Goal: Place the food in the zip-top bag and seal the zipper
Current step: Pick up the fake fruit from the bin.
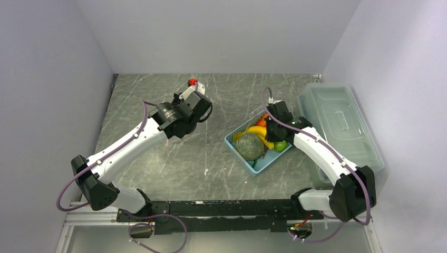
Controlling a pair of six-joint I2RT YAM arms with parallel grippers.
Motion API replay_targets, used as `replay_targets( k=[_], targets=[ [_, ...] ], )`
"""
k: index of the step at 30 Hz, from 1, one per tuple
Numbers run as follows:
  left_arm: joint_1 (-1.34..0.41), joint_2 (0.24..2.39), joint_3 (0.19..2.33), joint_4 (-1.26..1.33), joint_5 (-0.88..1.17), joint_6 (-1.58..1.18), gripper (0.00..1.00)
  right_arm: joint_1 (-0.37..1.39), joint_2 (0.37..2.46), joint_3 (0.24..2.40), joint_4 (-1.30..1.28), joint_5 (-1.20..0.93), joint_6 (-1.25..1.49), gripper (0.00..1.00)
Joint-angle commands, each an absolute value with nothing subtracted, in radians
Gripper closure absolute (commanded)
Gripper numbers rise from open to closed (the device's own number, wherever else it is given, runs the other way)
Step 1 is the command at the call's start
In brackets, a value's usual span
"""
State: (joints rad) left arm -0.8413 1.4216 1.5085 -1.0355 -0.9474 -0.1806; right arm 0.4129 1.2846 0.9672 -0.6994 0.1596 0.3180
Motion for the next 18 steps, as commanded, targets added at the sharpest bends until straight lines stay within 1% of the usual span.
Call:
replay_targets(
  k=[1, 3, 18],
  targets=[
    [-0.845, 1.384, 1.501, -1.02, -0.963, -0.199, 1.0, 0.408, 1.206, 1.042, -0.74, 0.236, 0.319, 0.97],
    [-0.845, 1.384, 1.5, -1.019, -0.961, -0.199, 1.0, 0.408, 1.188, 1.054, -0.752, 0.257, 0.317, 1.0],
    [-0.845, 1.379, 1.499, -1.02, -0.959, -0.202, 1.0, 0.408, 1.122, 1.14, -0.849, 0.427, 0.295, 1.0]
  ],
)
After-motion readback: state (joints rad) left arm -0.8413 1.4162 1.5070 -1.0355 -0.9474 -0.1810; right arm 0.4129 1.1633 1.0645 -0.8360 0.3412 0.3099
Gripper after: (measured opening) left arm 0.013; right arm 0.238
